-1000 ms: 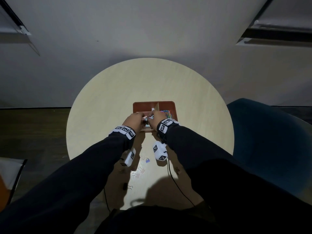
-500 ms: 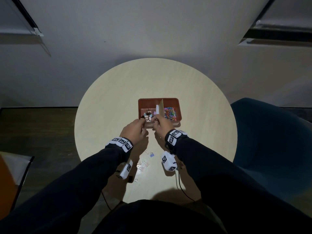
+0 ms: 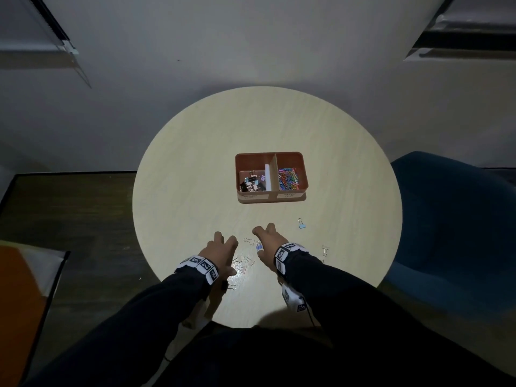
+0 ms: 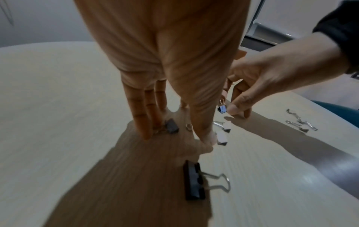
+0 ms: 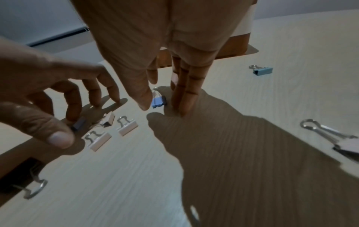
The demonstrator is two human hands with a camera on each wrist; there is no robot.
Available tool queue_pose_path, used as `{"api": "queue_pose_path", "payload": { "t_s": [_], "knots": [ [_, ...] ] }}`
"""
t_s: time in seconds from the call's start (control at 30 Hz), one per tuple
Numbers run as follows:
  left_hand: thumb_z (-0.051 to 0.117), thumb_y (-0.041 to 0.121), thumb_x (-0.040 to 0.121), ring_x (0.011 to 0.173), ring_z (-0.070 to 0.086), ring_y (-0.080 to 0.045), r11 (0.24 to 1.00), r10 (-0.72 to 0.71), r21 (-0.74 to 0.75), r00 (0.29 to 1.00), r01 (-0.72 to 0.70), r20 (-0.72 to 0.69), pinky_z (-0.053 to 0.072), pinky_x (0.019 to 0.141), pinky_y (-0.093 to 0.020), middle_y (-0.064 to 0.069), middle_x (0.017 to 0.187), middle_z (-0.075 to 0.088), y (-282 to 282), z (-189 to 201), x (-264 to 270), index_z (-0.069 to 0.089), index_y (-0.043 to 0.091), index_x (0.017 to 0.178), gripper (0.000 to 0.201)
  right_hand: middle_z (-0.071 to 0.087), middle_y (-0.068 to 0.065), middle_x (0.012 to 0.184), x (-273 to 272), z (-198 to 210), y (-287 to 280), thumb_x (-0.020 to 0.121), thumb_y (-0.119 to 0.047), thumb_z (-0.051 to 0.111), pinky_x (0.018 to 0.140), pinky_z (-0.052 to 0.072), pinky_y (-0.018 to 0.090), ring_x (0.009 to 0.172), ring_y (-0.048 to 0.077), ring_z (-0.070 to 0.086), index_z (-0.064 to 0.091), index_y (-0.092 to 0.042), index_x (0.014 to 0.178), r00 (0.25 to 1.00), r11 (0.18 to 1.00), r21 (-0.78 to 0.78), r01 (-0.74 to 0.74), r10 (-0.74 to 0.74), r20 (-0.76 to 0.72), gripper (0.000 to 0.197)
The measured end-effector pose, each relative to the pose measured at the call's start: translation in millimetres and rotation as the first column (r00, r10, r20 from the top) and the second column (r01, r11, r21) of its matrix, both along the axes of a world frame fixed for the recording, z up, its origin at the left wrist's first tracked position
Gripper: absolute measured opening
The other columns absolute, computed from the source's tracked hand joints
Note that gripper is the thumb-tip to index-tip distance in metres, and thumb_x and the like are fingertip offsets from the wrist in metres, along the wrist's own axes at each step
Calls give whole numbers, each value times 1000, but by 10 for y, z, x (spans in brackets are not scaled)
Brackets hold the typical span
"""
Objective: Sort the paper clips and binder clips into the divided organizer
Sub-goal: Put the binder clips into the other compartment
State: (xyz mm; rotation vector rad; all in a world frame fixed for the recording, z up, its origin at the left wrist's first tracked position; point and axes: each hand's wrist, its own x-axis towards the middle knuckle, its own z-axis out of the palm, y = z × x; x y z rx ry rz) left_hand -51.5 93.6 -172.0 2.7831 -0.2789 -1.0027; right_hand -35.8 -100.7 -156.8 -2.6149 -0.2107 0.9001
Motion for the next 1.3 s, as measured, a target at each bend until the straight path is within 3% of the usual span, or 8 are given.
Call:
{"api": "queue_pose_path", "payload": {
  "t_s": [0.1, 0.37, 0.47, 0.53, 0.7, 0.83, 1.07, 1.3],
  "knots": [
    [79, 42, 68, 93, 50, -27, 998, -14, -52, 999, 16, 45, 54, 75, -42, -6, 113, 33, -69, -78, -48, 36, 28, 117, 67, 33, 10, 129, -36, -38, 75, 90, -11, 60, 80, 50, 35, 97, 32, 60, 32, -28, 135, 999, 999, 9, -38, 37, 20, 55],
    [66, 19, 85, 77, 52, -27, 986, -27, -163, 994, 44, 103, 52, 67, -37, -4, 101, 36, -172, -221, -95, 42, 26, 108, 34, 36, 15, 119, 34, -85, 156, 92, -7, 53, 66, 36, 31, 69, 27, 44, 36, -16, 120, 990, 991, 3, -136, 136, 33, 34],
    [62, 14, 86, 76, 52, -28, 980, 3, -198, 995, 17, 99, 49, 64, -34, -4, 96, 38, -171, -239, -95, 41, 26, 98, 28, 35, 13, 116, 26, -51, 155, 92, -3, 49, 67, 35, 29, 58, 10, 37, 37, -13, 118, 993, 992, 21, -121, 121, -2, 31],
    [62, 12, 86, 75, 53, -28, 973, 31, -230, 996, -12, 81, 48, 65, -34, -4, 95, 41, -157, -257, -82, 40, 25, 94, 27, 35, 14, 116, 19, -60, 157, 92, -2, 52, 65, 36, 29, 55, 15, 38, 37, -11, 118, 993, 993, -5, -117, 117, 16, 31],
    [59, 21, 91, 79, 55, -27, 949, 90, -309, 995, -71, 48, 46, 71, -35, -3, 97, 47, -95, -233, -55, 46, 18, 96, 14, 39, 17, 118, 19, -85, 178, 95, -2, 50, 61, 32, 34, 74, 37, 55, 40, -5, 118, 995, 994, -50, -92, 94, 30, 25],
    [46, 18, 93, 80, 56, -24, 900, 238, -388, 970, -200, 53, 46, 76, -35, -2, 97, 48, 24, -165, -42, 51, 19, 99, 8, 47, 18, 114, 42, -48, 155, 92, 1, 45, 65, 33, 34, 87, 37, 58, 41, -4, 115, 1000, 1000, -30, -4, 4, 3, 23],
    [37, 16, 97, 75, 53, -29, 877, 380, -338, 923, -340, 57, 32, 62, -32, -13, 82, 57, 179, -139, 7, 47, 7, 80, 21, 53, 14, 79, 22, -36, 38, 83, -10, 33, 49, 47, 30, 57, 26, 50, 39, -16, 86, 889, 863, 228, 451, -413, -198, 9],
    [39, 32, 92, 69, 56, -29, 909, 292, -296, 955, -294, -53, 40, 60, -35, -6, 75, 61, 135, -73, -59, 38, 18, 84, 16, 56, 0, 81, -87, 50, 34, 89, -19, 49, 61, 37, 31, 74, 22, 51, 51, -16, 80, 956, 939, 198, 281, -254, -149, 10]
  ]
}}
